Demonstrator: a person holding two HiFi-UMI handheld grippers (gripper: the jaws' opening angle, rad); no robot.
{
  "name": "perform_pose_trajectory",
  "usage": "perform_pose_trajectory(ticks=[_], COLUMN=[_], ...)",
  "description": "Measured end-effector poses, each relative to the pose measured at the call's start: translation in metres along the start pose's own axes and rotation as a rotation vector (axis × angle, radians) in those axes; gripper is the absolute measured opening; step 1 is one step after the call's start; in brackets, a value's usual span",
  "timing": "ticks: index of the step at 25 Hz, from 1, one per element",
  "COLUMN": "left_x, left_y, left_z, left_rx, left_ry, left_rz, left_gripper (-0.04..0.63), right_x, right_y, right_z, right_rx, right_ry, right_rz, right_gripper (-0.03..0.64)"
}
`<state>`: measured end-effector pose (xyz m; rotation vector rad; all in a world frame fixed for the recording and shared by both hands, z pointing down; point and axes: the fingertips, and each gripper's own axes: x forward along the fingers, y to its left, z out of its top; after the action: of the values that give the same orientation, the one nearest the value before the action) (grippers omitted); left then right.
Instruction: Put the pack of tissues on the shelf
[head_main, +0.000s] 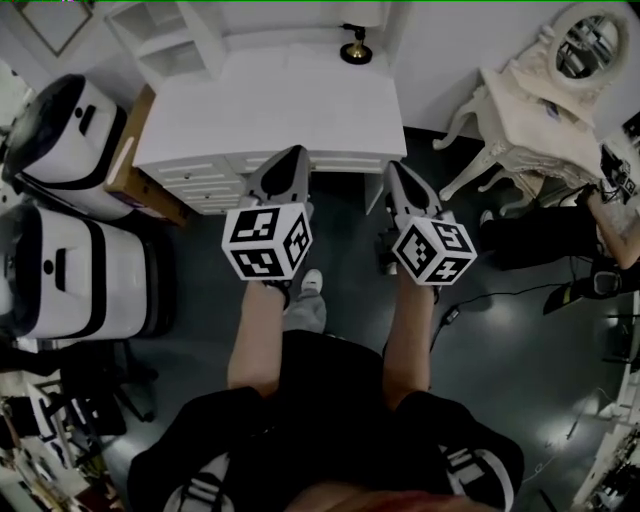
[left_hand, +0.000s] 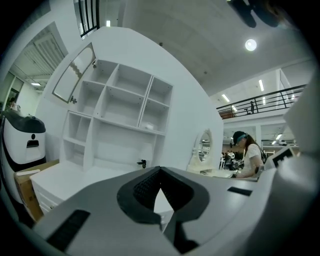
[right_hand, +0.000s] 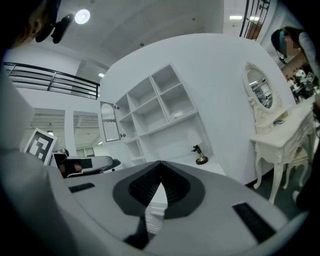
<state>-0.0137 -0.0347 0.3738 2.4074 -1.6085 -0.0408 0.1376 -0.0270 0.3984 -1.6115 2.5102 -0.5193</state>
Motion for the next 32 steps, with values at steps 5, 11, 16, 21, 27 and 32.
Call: perform_pose_trajectory(ticks=[5,11,16,21,27,32], left_x=[0.041,0.086,0.12,0.158,0.194,0.199], left_y=[0.03,0.079,0.106,0.11,0.117,0.125], left_z=[-0.003,0.016,0.054,0.075,0.066,0.062], left_rx=[-0.01,-0.041,-0.021,-0.032,-0.068,-0.062], left_ry=[0.025,-0.004,-0.061,-0.094,-0.05,-0.028], left_rz=[-0.01,-0.006,-0.051,-0.104,-0.145,-0.143], left_gripper=[0.011,0.011,0.011,0.011,0.011,0.011], right_x=[0.055,0.12,0.162,0.188,0.198,0.211], right_y=[-0.006,0.001,0.024,0.011,-0.016,-0.017], right_z=[-0.001,0.015,0.045,0.056,0.058,0.054], right_rx=[-0.01,-0.046,-0.112,-0.147,-0.152,-0.144], right_ry=[0.01,0.016,-0.03,-0.019,0.003,0.021], right_rz=[-0.026,-0.01,0.029,-0.007,-0.078,-0.078], right_gripper=[0.018,0.018,0.018,0.018,0.018,0.018])
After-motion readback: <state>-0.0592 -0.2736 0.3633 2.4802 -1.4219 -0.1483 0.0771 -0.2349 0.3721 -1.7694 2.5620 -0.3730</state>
